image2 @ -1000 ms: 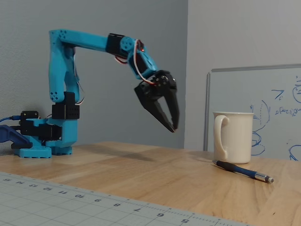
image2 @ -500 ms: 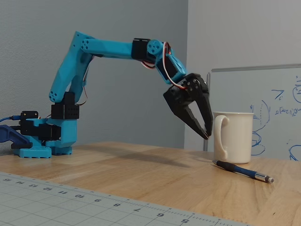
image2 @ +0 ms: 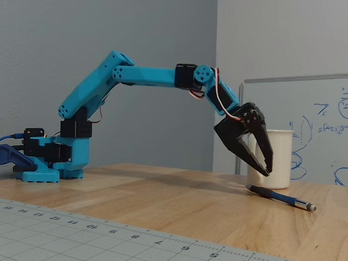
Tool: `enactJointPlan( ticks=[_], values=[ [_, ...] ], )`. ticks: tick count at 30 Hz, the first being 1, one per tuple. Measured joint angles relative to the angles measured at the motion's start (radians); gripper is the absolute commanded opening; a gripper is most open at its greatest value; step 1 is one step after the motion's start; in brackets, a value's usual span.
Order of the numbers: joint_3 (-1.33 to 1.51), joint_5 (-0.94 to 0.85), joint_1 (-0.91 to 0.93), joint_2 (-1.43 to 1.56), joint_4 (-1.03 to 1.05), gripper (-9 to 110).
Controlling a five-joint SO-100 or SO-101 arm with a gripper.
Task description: Touch the pen.
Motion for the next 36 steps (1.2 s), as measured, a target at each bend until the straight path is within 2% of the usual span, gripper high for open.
enactJointPlan(
  ticks=[15, 36],
  values=[
    [-0.104, 0.0, -0.011, -0.133, 0.0, 1],
    [-0.14, 0.0, -0.023, -0.138, 0.0, 1]
  ],
)
